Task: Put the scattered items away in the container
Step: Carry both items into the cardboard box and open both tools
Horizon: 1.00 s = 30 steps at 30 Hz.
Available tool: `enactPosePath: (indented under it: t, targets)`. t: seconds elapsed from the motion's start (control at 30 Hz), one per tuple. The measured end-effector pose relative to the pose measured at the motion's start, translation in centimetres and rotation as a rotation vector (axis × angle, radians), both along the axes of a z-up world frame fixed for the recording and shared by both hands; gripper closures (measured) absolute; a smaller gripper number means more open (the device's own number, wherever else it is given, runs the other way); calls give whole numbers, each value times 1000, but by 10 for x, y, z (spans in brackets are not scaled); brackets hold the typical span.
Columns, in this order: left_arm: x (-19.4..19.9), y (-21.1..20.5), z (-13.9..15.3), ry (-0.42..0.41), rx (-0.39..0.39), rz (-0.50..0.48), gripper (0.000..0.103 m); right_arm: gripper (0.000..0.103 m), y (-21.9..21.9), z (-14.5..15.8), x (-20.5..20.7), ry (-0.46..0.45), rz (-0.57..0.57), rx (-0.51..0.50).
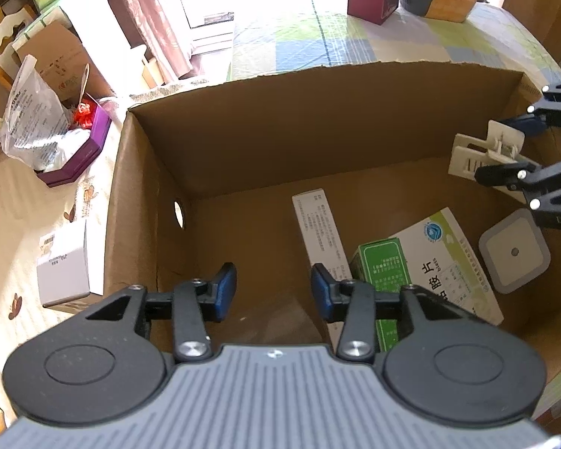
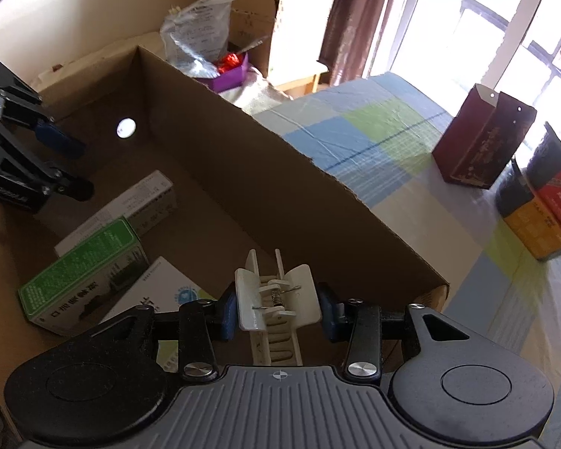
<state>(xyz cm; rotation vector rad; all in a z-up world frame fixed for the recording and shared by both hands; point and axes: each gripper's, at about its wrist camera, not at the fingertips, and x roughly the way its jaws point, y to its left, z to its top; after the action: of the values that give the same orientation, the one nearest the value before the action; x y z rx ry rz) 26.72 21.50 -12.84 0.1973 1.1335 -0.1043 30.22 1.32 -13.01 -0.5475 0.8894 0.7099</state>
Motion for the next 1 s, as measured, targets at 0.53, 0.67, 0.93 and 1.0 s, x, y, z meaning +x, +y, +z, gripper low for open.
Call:
enactPosePath:
  t: [0.53,0.67,0.93,1.0]
  targets:
    - [-8,1,9,-24,2,-5,41,13,-10,26,-26,-19,-7,60]
    - [-10,0,13,-33,4,-5,33,13,-13,34,-28,18,-58,88]
    - [-19,-5,28,-65,11,-19,13,0,-19,50,-38,28,-141,124]
    - [-22,-8,33,-75,18,-25,10,0,-23,56,-41,30,-168,153]
